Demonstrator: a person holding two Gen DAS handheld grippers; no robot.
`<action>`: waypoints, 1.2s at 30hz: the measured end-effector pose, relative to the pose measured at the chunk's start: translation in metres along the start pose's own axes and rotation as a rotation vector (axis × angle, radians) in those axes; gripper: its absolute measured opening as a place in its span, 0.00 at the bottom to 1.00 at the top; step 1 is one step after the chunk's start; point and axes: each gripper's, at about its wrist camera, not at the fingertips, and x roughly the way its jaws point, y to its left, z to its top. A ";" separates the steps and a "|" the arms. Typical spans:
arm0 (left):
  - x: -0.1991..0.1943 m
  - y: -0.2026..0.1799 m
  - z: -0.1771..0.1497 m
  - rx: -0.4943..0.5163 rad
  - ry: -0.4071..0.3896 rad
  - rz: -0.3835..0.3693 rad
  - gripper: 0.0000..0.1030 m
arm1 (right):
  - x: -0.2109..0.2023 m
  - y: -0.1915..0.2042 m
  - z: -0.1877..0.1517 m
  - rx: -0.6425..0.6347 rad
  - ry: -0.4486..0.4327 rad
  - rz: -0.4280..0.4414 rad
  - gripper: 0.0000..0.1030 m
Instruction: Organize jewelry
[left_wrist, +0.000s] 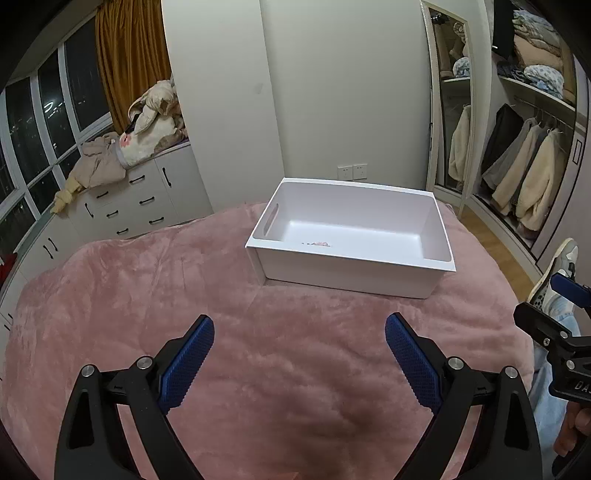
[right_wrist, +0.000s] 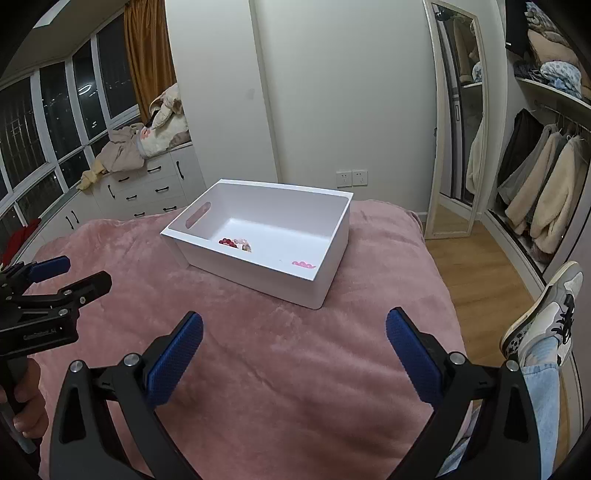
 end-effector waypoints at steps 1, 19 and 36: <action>0.000 -0.001 -0.001 0.002 0.002 -0.003 0.92 | 0.001 0.000 0.000 0.000 0.002 0.000 0.95; 0.002 -0.007 0.000 0.007 0.025 -0.011 0.92 | 0.010 -0.007 -0.006 0.021 0.024 0.007 0.95; 0.004 -0.019 -0.002 0.008 0.025 -0.033 0.92 | 0.013 -0.014 -0.009 0.029 0.036 0.002 0.95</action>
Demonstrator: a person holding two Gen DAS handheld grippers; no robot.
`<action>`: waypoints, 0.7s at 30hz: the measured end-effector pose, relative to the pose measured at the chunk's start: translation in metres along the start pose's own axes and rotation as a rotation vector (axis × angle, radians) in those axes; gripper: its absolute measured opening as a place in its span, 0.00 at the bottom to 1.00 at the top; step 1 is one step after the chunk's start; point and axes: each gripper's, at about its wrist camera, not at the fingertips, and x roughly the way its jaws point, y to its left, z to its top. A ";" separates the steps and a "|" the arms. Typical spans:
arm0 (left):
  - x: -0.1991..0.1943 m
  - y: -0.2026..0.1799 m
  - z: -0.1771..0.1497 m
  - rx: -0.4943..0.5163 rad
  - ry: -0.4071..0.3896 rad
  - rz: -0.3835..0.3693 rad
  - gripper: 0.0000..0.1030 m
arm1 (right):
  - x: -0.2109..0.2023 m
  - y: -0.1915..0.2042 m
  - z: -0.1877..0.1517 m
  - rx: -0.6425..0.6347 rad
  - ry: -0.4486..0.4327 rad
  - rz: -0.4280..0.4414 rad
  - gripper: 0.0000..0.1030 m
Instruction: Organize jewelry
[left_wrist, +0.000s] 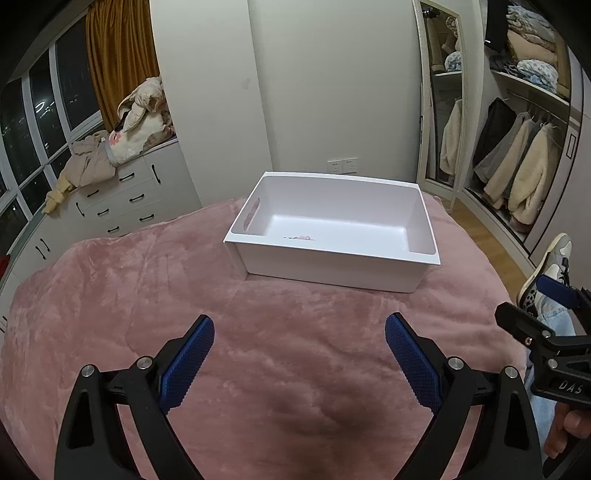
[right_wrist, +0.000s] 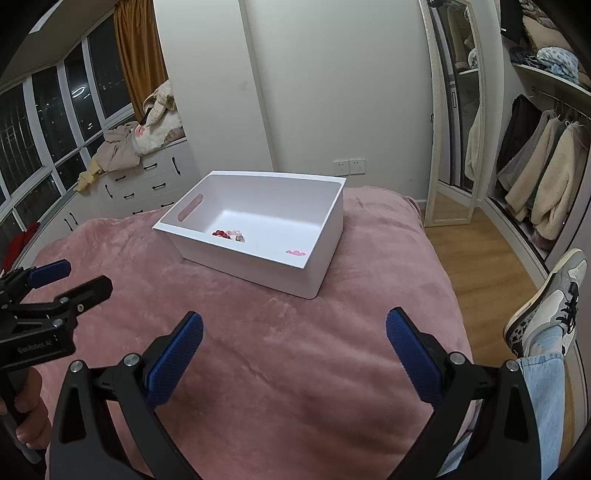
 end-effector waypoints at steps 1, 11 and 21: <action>-0.001 0.000 0.000 0.000 -0.002 0.000 0.92 | 0.000 -0.001 0.000 0.000 0.004 0.000 0.95; 0.001 -0.001 0.002 -0.006 0.003 0.005 0.92 | 0.002 -0.001 0.000 0.004 0.008 -0.001 0.95; 0.003 -0.002 0.002 -0.001 0.009 -0.002 0.92 | 0.003 -0.001 0.000 0.005 0.015 -0.001 0.95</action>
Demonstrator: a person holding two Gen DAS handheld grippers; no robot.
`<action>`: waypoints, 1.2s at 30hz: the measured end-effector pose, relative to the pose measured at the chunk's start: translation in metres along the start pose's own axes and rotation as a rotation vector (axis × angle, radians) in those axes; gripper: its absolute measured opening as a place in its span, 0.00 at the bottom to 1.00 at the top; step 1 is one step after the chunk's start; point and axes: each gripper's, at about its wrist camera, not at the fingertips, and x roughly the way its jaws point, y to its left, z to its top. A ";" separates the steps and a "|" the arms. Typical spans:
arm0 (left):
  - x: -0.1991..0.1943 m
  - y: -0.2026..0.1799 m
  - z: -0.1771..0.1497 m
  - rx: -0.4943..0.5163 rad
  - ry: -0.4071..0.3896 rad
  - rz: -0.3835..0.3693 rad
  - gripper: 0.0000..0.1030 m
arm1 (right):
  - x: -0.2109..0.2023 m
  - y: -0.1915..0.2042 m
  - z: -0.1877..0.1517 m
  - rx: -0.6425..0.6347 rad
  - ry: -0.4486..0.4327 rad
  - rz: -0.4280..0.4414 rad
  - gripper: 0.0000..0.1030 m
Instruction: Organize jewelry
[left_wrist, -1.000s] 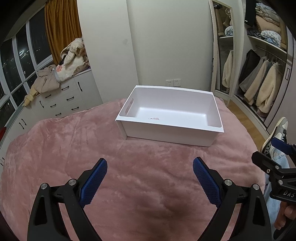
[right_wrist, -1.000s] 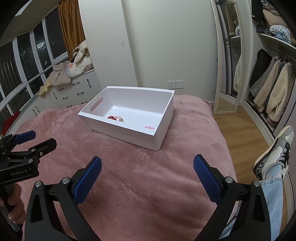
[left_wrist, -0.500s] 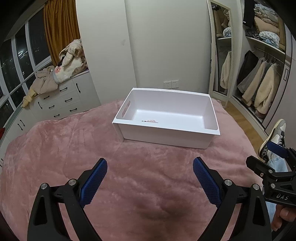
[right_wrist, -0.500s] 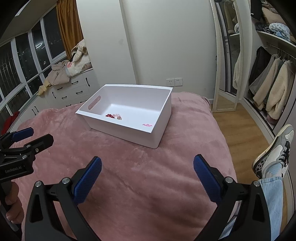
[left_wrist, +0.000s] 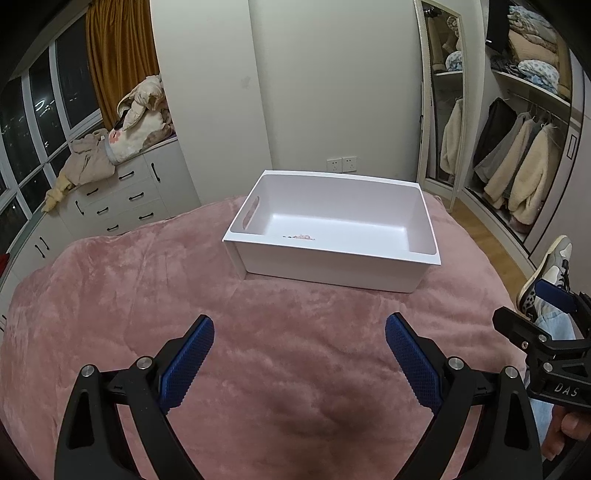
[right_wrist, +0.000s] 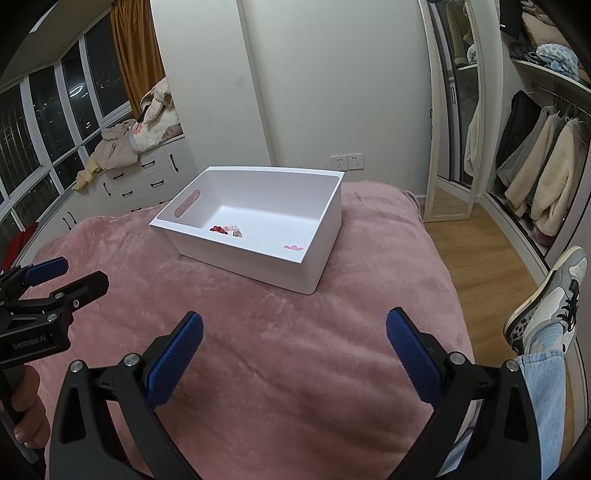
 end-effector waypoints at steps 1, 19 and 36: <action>0.000 0.000 0.000 0.001 0.000 0.001 0.92 | 0.000 0.000 0.000 0.001 0.000 -0.001 0.95; 0.000 -0.002 -0.003 0.000 0.004 -0.006 0.92 | 0.002 0.005 0.002 -0.009 -0.009 0.013 0.95; -0.001 -0.005 -0.007 -0.013 0.006 -0.006 0.92 | 0.000 0.000 0.002 0.005 -0.013 0.017 0.95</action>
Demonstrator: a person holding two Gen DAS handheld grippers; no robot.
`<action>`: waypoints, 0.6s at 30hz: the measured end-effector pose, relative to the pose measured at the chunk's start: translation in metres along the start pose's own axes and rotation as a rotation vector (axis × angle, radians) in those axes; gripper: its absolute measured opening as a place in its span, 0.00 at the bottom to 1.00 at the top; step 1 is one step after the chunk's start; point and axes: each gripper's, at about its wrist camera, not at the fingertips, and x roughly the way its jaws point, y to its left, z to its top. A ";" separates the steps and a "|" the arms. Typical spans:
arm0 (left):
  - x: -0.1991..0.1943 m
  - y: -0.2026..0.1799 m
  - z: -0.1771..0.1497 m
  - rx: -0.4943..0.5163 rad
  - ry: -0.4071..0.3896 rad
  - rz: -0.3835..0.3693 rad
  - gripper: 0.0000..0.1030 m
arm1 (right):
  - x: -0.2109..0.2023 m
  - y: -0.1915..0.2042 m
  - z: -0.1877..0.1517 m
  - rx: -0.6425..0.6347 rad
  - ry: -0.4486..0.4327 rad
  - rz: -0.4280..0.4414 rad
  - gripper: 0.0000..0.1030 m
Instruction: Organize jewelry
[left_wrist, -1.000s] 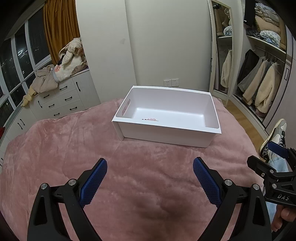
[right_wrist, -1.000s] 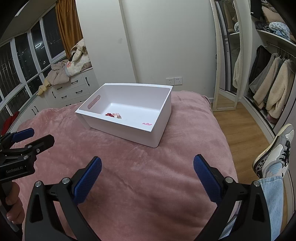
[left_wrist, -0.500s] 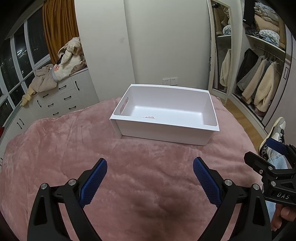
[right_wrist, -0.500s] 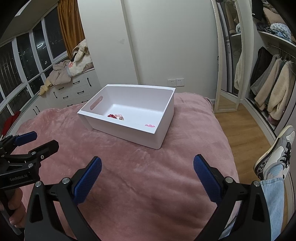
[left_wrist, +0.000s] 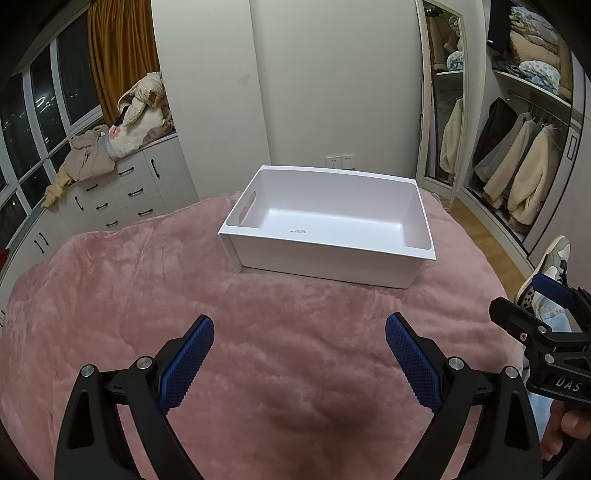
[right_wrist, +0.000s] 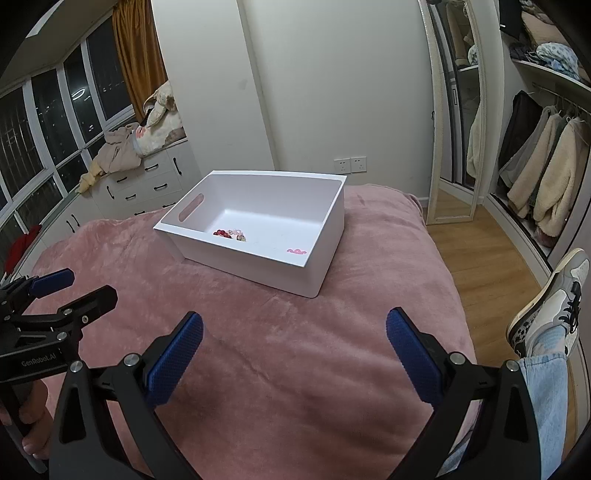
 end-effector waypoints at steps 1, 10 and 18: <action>0.000 0.000 0.000 -0.002 -0.001 -0.001 0.92 | -0.001 -0.001 0.000 0.002 0.000 0.000 0.95; -0.001 -0.001 -0.004 -0.013 0.003 0.001 0.92 | -0.002 -0.002 0.000 0.002 -0.001 0.002 0.95; -0.001 0.000 -0.005 -0.017 0.005 -0.003 0.92 | -0.002 -0.002 0.000 0.003 0.000 0.001 0.95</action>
